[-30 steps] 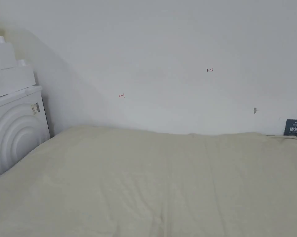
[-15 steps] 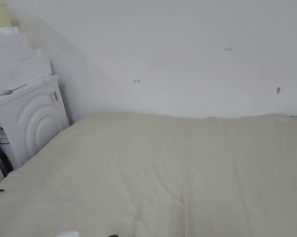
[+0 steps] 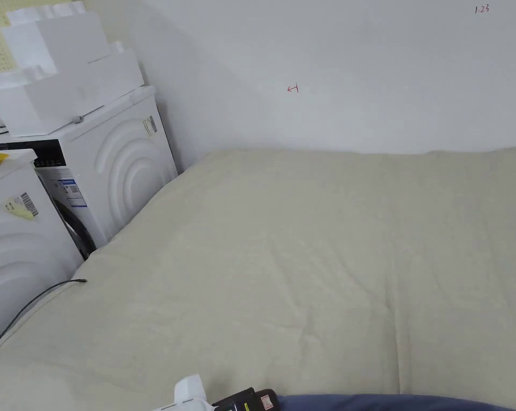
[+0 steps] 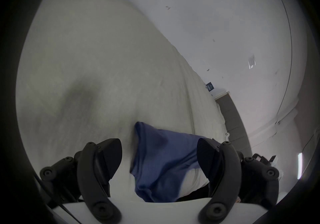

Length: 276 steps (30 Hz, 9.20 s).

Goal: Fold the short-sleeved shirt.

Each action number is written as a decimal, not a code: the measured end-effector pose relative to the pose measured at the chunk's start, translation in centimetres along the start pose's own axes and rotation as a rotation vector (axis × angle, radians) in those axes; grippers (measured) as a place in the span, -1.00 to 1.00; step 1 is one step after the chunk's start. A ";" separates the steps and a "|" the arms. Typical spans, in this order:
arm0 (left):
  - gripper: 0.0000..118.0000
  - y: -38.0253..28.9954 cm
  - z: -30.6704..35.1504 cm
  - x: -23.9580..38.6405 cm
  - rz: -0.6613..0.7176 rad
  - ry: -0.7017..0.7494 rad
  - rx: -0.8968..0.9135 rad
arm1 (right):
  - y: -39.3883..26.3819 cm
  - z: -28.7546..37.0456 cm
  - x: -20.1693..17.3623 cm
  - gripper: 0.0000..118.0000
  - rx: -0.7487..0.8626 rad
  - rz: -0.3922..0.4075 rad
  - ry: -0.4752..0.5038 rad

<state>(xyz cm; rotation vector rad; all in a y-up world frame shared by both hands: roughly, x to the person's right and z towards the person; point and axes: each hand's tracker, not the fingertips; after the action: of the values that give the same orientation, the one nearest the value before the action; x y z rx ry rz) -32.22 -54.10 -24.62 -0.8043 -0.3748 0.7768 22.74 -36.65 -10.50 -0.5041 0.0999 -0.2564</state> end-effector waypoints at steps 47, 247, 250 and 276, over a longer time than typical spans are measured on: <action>-0.80 -4.2 -12.2 19.2 -0.105 0.020 -0.037 | -4.0 -0.4 5.9 -0.95 -0.068 -0.175 -0.044; 0.27 13.7 22.7 6.1 -0.362 0.366 0.278 | -3.8 -8.6 4.4 -0.96 -0.202 -0.406 0.288; -0.28 9.5 18.9 14.6 -0.482 0.218 0.383 | -1.9 -6.6 3.6 -0.96 -0.128 -0.347 0.296; -0.92 -5.4 7.6 29.6 -0.836 0.324 0.462 | 2.9 1.5 -2.7 -0.96 0.188 0.175 -0.049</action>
<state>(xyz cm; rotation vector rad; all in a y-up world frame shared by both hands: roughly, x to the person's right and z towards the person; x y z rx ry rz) -14.19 -30.67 -15.12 -0.2692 -0.1938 -0.0642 20.96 -32.78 -10.53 -0.3119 0.0710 -0.0806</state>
